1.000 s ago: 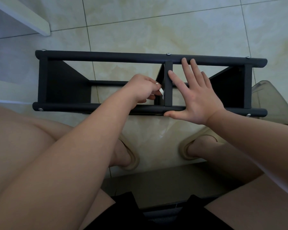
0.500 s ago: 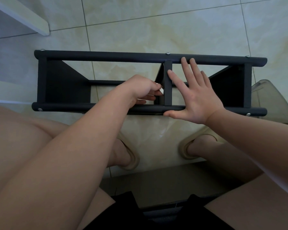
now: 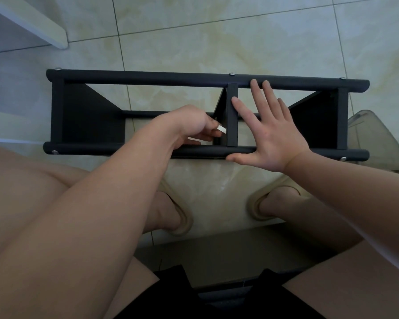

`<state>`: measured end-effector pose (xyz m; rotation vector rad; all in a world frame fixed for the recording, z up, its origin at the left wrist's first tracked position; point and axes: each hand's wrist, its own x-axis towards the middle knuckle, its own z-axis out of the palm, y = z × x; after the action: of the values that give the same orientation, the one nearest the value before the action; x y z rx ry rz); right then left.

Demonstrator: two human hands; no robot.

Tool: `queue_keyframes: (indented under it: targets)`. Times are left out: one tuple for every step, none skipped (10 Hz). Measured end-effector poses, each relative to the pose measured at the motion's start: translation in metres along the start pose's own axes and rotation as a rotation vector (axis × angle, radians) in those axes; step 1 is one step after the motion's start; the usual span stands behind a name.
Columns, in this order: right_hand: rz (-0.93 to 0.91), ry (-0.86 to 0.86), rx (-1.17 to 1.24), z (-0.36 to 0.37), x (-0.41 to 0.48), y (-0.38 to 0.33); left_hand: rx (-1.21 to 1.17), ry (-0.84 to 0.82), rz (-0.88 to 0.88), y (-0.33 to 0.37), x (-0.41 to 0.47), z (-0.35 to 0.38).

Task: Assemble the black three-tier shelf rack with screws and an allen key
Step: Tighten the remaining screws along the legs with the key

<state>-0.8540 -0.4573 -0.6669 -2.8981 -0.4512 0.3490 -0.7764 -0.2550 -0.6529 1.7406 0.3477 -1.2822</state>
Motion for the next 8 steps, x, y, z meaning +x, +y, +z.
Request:
queue_keyframes:
  targets:
    - [-0.001, 0.003, 0.004, 0.0, 0.0001, -0.0003, 0.046, 0.002, 0.013, -0.0006, 0.001, -0.001]
    - [-0.002, 0.007, 0.007, -0.0001, 0.0002, -0.0007, 0.079, -0.002, 0.022, -0.0007, 0.0007, -0.0033]
    - [0.0, 0.005, 0.003, -0.0005, 0.0007, -0.0009, 0.131, -0.008, 0.033, -0.0004, -0.0009, -0.0056]
    - [0.0, 0.006, -0.002, -0.0008, 0.0011, -0.0004, 0.186, -0.013, 0.048, -0.0005, -0.0027, -0.0062]
    - [-0.001, 0.005, -0.006, -0.0008, 0.0012, -0.0004, 0.228, -0.014, 0.064, -0.0008, -0.0045, -0.0068]
    - [0.001, 0.002, -0.008, -0.0004, 0.0011, -0.0005, 0.271, -0.021, 0.08, -0.0011, -0.0061, -0.0075]
    - [0.002, 0.001, -0.004, -0.0003, 0.0004, -0.0004, 0.32, -0.029, 0.1, -0.0012, -0.0077, -0.0074]
    - [0.002, -0.001, -0.005, 0.0003, 0.0001, -0.0002, 0.349, -0.036, 0.112, -0.0014, -0.008, -0.007]
